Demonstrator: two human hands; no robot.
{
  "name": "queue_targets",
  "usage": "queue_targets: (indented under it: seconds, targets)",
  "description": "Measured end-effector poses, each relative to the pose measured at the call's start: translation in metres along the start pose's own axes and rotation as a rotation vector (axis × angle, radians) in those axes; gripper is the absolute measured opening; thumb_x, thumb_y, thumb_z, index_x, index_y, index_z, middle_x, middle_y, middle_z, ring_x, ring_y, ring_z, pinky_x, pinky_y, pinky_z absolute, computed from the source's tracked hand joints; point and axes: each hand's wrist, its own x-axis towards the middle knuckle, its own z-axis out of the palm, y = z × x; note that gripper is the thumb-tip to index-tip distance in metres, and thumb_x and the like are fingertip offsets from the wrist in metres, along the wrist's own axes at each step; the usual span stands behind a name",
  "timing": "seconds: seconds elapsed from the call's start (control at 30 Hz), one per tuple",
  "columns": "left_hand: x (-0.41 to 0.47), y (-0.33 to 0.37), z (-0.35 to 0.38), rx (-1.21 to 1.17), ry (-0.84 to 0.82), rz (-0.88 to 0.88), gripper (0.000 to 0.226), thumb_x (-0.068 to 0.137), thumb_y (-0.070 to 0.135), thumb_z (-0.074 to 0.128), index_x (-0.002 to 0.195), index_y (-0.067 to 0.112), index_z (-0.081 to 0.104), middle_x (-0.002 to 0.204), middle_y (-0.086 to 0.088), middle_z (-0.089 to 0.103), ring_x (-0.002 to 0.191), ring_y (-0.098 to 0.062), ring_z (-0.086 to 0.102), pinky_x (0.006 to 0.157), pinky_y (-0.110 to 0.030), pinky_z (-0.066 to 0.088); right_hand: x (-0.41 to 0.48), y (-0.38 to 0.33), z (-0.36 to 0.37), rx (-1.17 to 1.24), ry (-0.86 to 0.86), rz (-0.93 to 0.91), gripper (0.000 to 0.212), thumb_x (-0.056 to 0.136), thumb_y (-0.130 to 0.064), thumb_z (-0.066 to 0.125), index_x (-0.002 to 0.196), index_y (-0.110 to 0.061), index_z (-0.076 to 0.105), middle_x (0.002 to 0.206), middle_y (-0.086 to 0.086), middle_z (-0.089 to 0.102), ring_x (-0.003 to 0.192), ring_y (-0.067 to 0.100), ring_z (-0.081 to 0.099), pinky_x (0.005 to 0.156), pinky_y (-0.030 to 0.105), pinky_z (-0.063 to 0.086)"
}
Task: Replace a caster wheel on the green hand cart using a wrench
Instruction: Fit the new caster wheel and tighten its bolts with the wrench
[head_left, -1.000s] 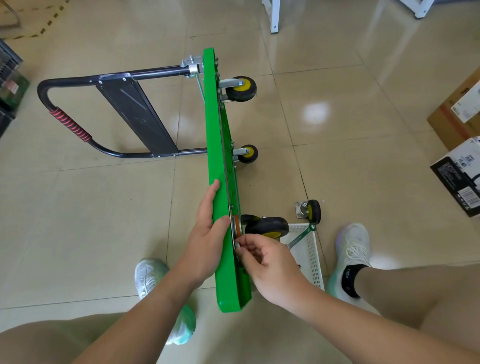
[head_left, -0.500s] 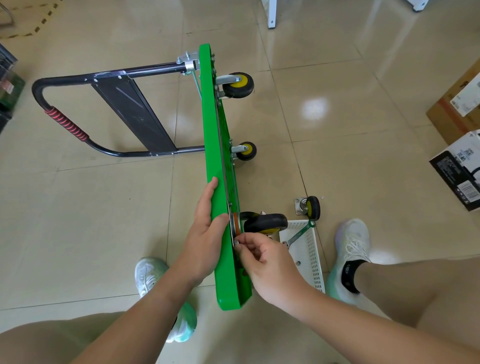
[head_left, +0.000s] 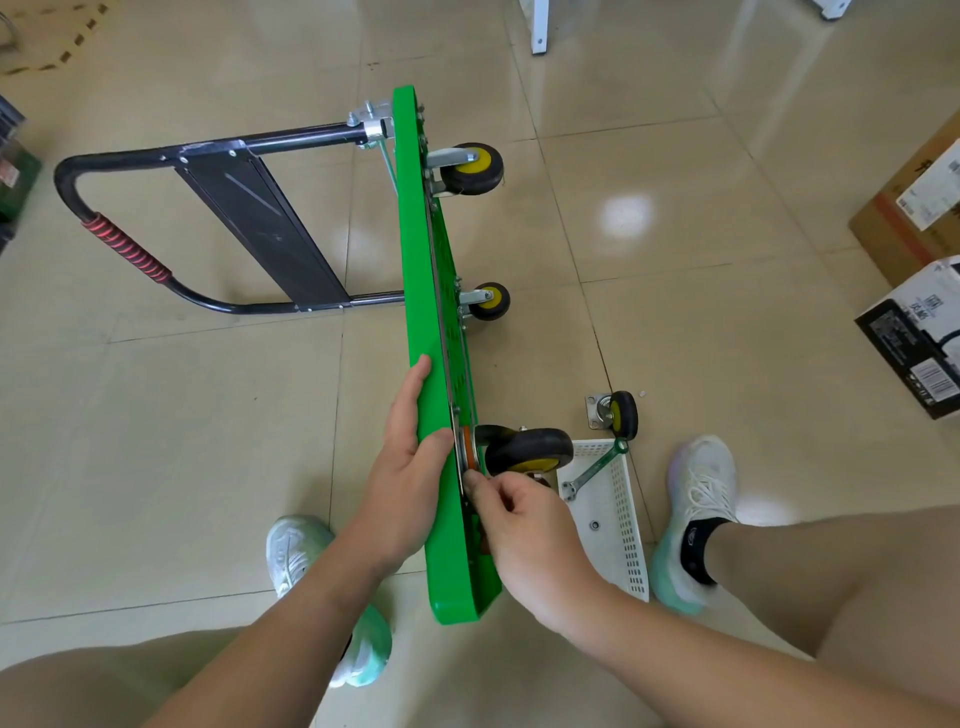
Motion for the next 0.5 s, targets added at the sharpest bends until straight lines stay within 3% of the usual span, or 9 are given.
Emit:
queue_targets:
  seconds: [0.1, 0.2, 0.37, 0.5]
  targets:
    - [-0.0002, 0.0003, 0.0005, 0.005, -0.006, -0.001, 0.074, 0.09, 0.032, 0.043, 0.159, 0.052, 0.022, 0.165, 0.017, 0.032, 0.148, -0.011, 0.04, 0.123, -0.047, 0.035, 0.0005, -0.0013, -0.0008, 0.031, -0.023, 0.032, 0.047, 0.099, -0.054, 0.052, 0.079, -0.013, 0.064, 0.063, -0.003, 0.06, 0.061, 0.013, 0.055, 0.062, 0.036, 0.043]
    - [-0.0005, 0.0001, 0.0007, 0.003, -0.011, -0.001, 0.074, 0.091, 0.032, 0.043, 0.158, 0.053, 0.022, 0.165, 0.017, 0.032, 0.147, -0.011, 0.042, 0.122, -0.047, 0.036, 0.0002, -0.0008, -0.0031, 0.063, -0.009, 0.048, 0.039, 0.096, -0.055, 0.057, 0.083, -0.021, 0.069, 0.071, -0.004, 0.069, 0.068, 0.014, 0.065, 0.067, 0.04, 0.053]
    - [-0.0006, 0.0001, 0.0002, 0.012, -0.013, -0.001, 0.073, 0.091, 0.033, 0.042, 0.158, 0.055, 0.022, 0.165, 0.018, 0.031, 0.146, -0.009, 0.042, 0.122, -0.047, 0.036, -0.0061, 0.0031, -0.0021, 0.234, 0.019, 0.023, 0.007, 0.094, -0.029, 0.069, 0.094, -0.028, 0.076, 0.087, -0.004, 0.077, 0.085, 0.015, 0.073, 0.084, 0.042, 0.061]
    - [-0.0004, 0.0004, 0.0002, 0.009, 0.0, 0.007, 0.074, 0.09, 0.032, 0.043, 0.158, 0.052, 0.023, 0.165, 0.018, 0.031, 0.147, -0.007, 0.039, 0.124, -0.045, 0.034, -0.0042, 0.0029, -0.0052, 0.198, 0.002, -0.011, 0.012, 0.095, -0.02, 0.068, 0.103, -0.022, 0.077, 0.091, -0.003, 0.078, 0.089, 0.015, 0.074, 0.087, 0.043, 0.061]
